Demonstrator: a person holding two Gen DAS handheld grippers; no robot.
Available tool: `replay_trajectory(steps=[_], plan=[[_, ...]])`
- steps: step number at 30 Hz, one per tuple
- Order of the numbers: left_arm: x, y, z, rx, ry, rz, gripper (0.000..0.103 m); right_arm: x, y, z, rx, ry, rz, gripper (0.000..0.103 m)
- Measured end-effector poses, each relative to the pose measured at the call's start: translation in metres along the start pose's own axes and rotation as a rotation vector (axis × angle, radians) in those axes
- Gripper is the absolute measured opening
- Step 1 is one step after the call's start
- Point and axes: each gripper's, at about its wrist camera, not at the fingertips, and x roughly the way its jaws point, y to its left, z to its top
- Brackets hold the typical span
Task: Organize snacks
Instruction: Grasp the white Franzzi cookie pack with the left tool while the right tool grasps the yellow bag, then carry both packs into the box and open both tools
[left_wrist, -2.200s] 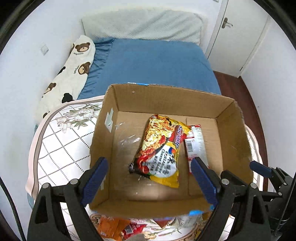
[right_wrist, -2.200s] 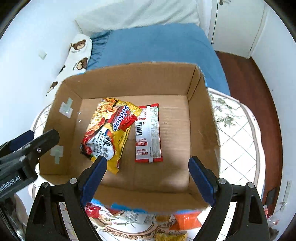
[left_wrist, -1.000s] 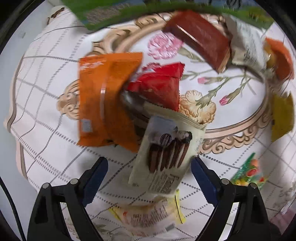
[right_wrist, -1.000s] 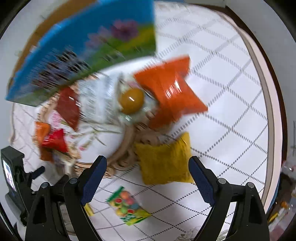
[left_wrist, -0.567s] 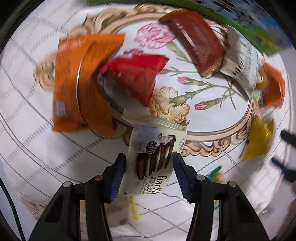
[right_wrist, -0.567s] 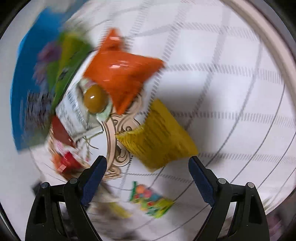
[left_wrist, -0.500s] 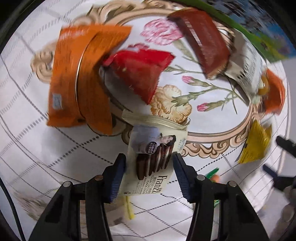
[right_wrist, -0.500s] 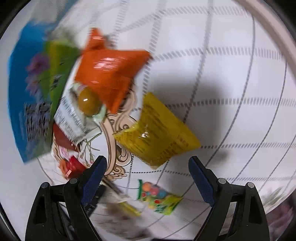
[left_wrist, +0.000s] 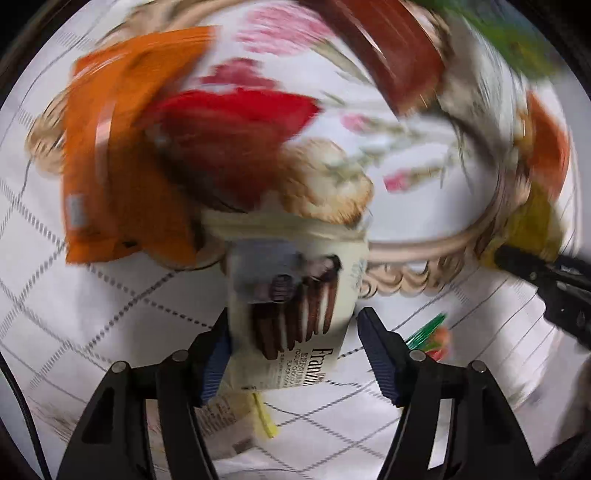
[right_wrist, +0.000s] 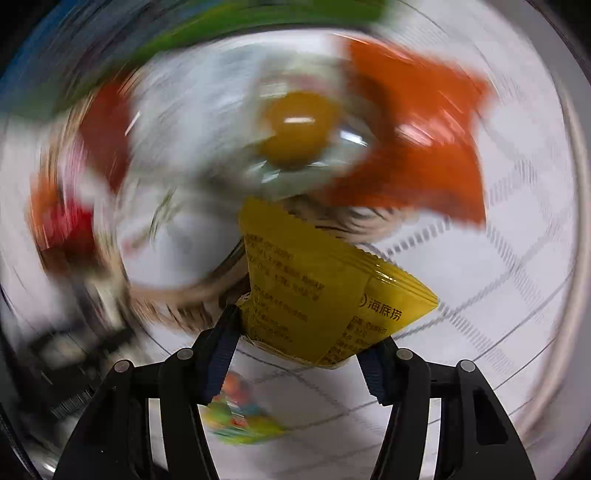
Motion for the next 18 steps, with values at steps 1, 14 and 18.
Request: replay_trajectory(steps=[1, 14, 18], plan=[[0.004, -0.007, 0.000, 0.037, 0.009, 0.036, 0.064, 0.000, 0.010, -0.001, -0.058, 0.004, -0.042, 0.063], [-0.007, -0.008, 0.021, -0.154, -0.050, -0.042, 0.060, -0.010, -0.033, -0.013, 0.219, -0.067, 0.138, 0.072], [-0.008, -0.023, 0.024, -0.102, -0.074, 0.020, 0.057, -0.006, -0.043, -0.014, 0.232, -0.066, 0.155, 0.051]])
